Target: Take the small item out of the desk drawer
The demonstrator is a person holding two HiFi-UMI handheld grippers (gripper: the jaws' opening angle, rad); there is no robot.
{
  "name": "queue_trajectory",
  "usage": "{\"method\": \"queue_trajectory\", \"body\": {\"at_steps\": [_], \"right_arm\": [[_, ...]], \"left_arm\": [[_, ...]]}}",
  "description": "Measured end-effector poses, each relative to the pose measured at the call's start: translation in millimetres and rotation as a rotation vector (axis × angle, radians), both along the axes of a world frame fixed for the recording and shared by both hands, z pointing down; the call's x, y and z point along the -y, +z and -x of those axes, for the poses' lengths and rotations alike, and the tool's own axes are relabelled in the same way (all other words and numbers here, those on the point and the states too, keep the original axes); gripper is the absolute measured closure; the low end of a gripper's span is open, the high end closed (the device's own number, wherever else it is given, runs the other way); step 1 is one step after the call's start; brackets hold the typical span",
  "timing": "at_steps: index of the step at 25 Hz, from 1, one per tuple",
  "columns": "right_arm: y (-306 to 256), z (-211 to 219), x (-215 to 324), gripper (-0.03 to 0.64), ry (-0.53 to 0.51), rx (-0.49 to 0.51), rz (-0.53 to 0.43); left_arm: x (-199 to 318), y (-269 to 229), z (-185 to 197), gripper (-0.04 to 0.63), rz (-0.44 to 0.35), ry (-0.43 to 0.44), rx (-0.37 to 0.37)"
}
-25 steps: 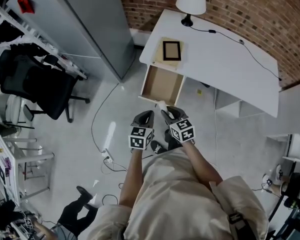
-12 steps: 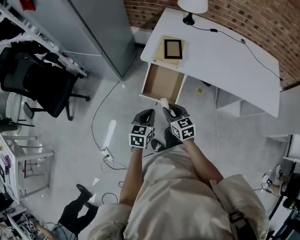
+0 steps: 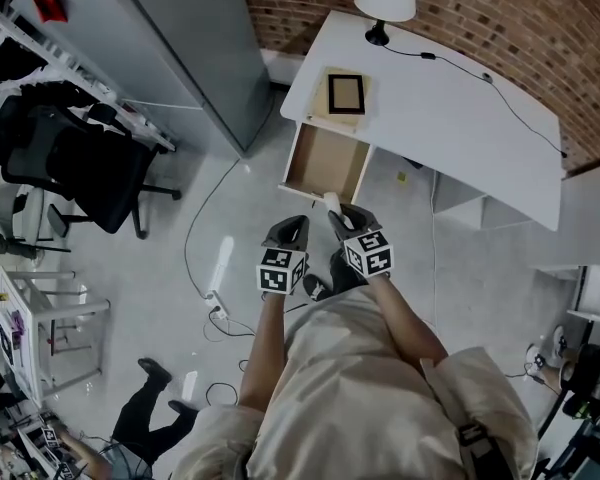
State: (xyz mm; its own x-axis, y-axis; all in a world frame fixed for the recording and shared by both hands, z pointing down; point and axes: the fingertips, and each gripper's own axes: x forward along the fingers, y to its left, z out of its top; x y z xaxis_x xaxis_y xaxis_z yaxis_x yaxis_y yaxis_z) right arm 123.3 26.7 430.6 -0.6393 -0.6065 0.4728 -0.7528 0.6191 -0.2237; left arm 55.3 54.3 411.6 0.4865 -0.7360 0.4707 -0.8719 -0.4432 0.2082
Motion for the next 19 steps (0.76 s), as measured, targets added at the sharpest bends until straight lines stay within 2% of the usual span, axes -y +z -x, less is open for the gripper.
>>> {"method": "queue_trajectory", "body": {"at_steps": [19], "right_arm": [[3.1, -3.6, 1.3, 0.486, -0.017, 0.002, 0.007]], "left_arm": [[4.8, 0.4, -9.0, 0.58, -0.007, 0.012, 0.011]]}}
